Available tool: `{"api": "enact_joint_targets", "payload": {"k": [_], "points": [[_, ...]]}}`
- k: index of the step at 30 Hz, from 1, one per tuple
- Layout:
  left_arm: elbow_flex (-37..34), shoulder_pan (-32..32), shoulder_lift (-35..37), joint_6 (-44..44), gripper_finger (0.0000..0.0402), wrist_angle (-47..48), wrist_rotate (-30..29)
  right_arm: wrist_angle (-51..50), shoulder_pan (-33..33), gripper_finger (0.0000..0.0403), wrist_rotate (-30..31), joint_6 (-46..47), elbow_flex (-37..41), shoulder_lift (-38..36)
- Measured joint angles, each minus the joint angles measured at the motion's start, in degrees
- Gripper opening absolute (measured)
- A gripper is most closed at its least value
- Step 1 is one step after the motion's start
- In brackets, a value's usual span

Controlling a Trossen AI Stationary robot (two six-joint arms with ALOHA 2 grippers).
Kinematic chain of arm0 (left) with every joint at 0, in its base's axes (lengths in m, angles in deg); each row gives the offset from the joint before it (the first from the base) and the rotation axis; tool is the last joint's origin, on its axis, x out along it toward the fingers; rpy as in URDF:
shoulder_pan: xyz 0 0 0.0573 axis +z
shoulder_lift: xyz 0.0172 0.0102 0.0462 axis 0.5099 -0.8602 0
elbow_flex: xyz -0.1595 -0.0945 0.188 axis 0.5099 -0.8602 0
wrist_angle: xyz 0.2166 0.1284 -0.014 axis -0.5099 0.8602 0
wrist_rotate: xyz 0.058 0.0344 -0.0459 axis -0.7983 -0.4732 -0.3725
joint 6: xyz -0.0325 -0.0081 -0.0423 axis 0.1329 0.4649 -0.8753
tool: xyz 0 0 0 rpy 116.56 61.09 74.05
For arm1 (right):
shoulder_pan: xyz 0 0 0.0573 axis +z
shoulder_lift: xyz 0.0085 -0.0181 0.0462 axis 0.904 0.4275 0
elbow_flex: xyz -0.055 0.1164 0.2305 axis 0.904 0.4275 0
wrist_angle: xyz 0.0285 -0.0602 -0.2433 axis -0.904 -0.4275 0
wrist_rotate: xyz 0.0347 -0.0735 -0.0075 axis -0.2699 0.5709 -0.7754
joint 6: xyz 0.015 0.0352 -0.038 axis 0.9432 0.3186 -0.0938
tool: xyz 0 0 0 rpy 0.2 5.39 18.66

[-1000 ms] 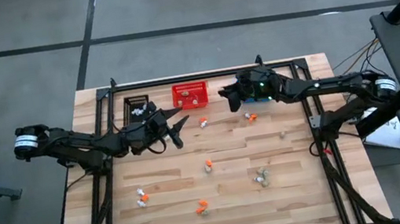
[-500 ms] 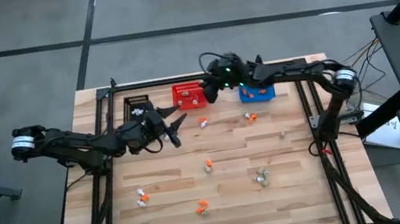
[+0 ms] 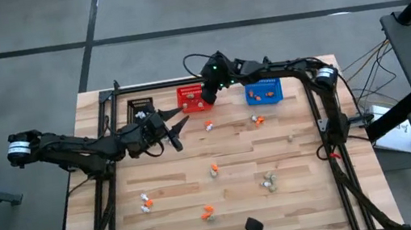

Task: Sort Halloween decoration
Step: Put the white skull toy into the red bin

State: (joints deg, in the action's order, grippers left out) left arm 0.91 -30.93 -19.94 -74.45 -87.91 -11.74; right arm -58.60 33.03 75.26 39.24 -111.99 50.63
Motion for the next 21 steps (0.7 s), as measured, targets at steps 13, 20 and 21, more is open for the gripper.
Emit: {"api": "enact_joint_targets", "payload": {"k": [13, 20, 21], "points": [[0.0, 0.0, -0.15, 0.0, 0.0162, 0.8, 0.02, -1.1, 0.25, 0.0096, -0.27, -5.4, -0.1, 1.17], [0.0, 0.0, -0.17, -0.02, 0.0162, 0.82, 0.02, -1.24, 0.26, 0.0116, -0.25, -5.02, 0.05, 1.17], [0.0, 0.0, -0.17, 0.0, 0.0162, 0.82, 0.02, -1.22, 0.26, 0.0121, -0.25, -4.68, 0.05, 1.17]]}}
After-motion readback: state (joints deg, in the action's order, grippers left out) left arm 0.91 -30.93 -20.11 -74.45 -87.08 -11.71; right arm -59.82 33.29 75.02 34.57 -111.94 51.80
